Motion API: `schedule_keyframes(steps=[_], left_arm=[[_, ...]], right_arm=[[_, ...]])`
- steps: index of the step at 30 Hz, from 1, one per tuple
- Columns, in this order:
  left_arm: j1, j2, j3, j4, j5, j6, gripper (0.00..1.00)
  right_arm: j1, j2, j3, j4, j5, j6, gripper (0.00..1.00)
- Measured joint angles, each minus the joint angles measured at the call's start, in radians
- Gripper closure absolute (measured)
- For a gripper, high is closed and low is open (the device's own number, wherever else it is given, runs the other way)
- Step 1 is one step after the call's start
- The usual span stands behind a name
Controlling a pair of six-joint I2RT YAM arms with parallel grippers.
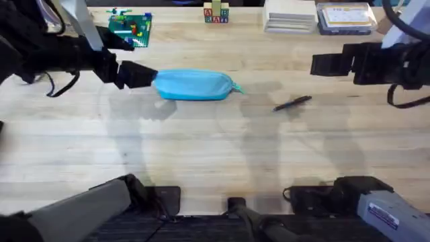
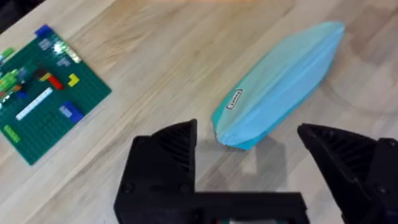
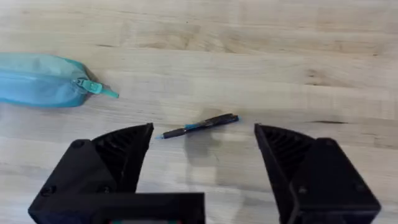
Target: Unzip the bag, pick up the pens from the table one at a time and place them inside, then zip the bag closed.
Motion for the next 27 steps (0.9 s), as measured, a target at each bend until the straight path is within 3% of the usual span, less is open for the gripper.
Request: schedule_keyframes(steps=[6,14,22,27], left_arm=[[0.002,0.068,0.0,-0.005,0.089,0.146,0.01],[0.019,0.184,0.001,0.021,0.179,0.23,0.01],[0.019,0.288,0.001,0.022,0.206,0.467,0.008],[0.019,0.336,0.001,0.027,0.247,0.572,0.008]], right_arm=[[0.0,0.0,0.0,0.0,0.0,0.0,0.004],[0.0,0.0,0.0,0.0,0.0,0.0,0.004],[0.0,0.0,0.0,0.0,0.0,0.0,0.005],[0.0,0.0,0.0,0.0,0.0,0.0,0.004]])
